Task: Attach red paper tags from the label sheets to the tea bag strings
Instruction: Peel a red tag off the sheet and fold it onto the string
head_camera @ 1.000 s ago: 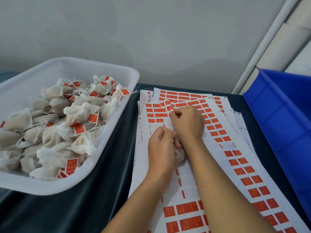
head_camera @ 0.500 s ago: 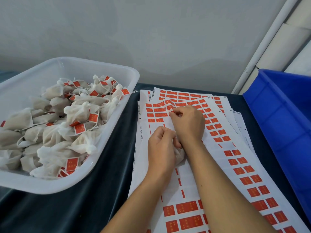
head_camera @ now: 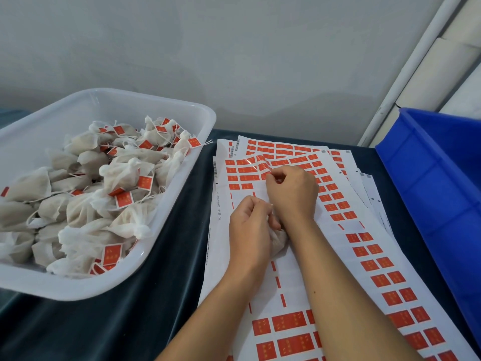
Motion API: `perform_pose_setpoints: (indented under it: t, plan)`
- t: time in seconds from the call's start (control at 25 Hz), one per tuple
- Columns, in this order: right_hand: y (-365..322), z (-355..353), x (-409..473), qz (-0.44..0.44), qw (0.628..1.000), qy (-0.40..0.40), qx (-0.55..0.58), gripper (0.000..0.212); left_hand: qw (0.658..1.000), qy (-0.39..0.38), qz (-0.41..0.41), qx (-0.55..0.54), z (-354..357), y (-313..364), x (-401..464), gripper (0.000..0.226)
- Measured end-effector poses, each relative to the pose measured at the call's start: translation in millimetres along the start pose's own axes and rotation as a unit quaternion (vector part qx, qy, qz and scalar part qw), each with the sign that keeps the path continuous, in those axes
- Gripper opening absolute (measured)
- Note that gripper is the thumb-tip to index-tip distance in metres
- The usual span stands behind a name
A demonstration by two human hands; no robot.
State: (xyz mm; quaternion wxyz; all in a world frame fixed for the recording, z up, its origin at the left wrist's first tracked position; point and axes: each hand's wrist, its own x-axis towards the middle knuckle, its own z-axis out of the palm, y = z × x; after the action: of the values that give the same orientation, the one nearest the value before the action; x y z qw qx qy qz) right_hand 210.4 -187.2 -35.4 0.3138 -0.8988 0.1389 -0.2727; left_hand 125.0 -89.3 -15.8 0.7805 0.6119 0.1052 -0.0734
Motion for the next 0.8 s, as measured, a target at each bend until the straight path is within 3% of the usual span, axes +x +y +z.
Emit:
perform_pose_setpoints:
  t: [0.32, 0.8]
  plan:
    - [-5, -8, 5, 0.013, 0.999, -0.039, -0.019, 0.02, 1.0, 0.004, 0.013, 0.017, -2, -3, 5, 0.037]
    - [-1, -10, 33, 0.076, 0.989, -0.123, -0.037, 0.026, 1.0, 0.015, 0.013, -0.001, 2, -3, 5, 0.027]
